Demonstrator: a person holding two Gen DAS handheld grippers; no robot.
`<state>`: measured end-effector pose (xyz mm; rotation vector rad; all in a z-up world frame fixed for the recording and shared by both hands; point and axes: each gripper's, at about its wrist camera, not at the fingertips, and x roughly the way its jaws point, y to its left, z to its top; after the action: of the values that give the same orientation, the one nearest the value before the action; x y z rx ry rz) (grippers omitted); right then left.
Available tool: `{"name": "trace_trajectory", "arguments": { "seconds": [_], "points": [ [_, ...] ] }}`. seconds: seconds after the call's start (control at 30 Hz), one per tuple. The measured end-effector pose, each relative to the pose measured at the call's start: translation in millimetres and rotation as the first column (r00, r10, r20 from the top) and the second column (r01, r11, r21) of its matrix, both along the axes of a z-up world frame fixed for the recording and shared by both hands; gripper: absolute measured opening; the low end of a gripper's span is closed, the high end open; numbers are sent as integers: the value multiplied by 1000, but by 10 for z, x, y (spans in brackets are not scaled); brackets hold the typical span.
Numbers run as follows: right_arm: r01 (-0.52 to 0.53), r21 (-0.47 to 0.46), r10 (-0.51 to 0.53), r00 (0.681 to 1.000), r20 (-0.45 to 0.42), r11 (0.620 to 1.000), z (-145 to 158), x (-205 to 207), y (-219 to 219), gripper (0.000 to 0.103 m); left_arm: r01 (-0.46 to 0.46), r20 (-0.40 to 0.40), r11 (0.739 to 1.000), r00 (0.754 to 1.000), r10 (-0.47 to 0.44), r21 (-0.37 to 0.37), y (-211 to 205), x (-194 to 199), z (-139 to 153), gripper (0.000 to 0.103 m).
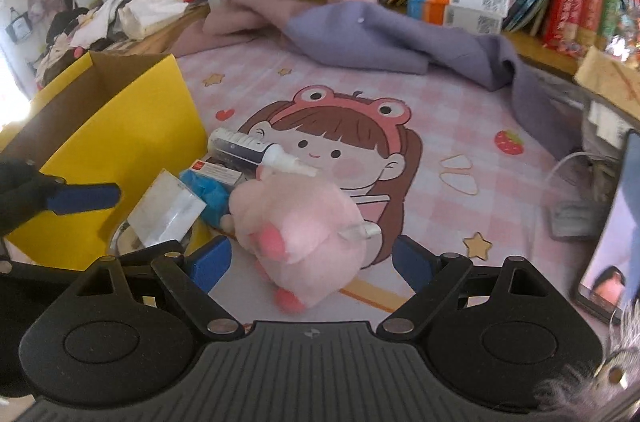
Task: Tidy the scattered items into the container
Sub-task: 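Close the left gripper on the white charger while the right gripper grasps the pink pig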
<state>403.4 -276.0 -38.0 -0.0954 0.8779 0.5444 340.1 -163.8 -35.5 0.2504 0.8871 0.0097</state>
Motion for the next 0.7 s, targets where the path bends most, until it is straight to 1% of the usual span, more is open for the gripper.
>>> {"name": "trace_trajectory", "arguments": {
  "seconds": [0.1, 0.23, 0.37, 0.47, 0.53, 0.57, 0.6, 0.63, 0.67, 0.7],
  "points": [
    [-34, 0, 34, 999, -23, 999, -54, 108, 41, 88, -19, -22, 1000, 1000, 19, -12, 29, 59, -52, 57],
    [-58, 4, 58, 997, -54, 998, -127, 221, 70, 88, -31, -36, 999, 999, 30, -8, 40, 123, -93, 57],
    [-67, 25, 69, 994, -88, 997, -187, 325, 91, 88, -50, -51, 998, 998, 48, -41, 92, 196, -113, 57],
    [-61, 40, 65, 992, -107, 997, -226, 392, 87, 88, -50, -48, 998, 998, 48, -49, 100, 221, -116, 57],
    [-52, 53, 59, 990, -129, 997, -259, 423, 71, 88, -55, -49, 996, 997, 51, -67, 121, 227, -119, 57],
    [-46, 65, 55, 988, -145, 997, -276, 439, 61, 86, -59, -50, 995, 997, 55, -78, 133, 231, -119, 57],
    [-44, 80, 57, 985, -161, 996, -289, 450, 51, 78, -61, -51, 995, 997, 57, -85, 140, 232, -120, 57],
    [-47, 99, 64, 982, -176, 994, -297, 455, 44, 74, -60, -50, 994, 997, 56, -87, 143, 234, -121, 57],
    [-46, 104, 64, 982, -180, 994, -296, 452, 45, 74, -59, -50, 994, 997, 54, -89, 141, 235, -121, 56],
    [-47, 104, 65, 982, -178, 993, -288, 446, 50, 71, -56, -48, 994, 997, 52, -90, 136, 233, -119, 53]
  ]
}}
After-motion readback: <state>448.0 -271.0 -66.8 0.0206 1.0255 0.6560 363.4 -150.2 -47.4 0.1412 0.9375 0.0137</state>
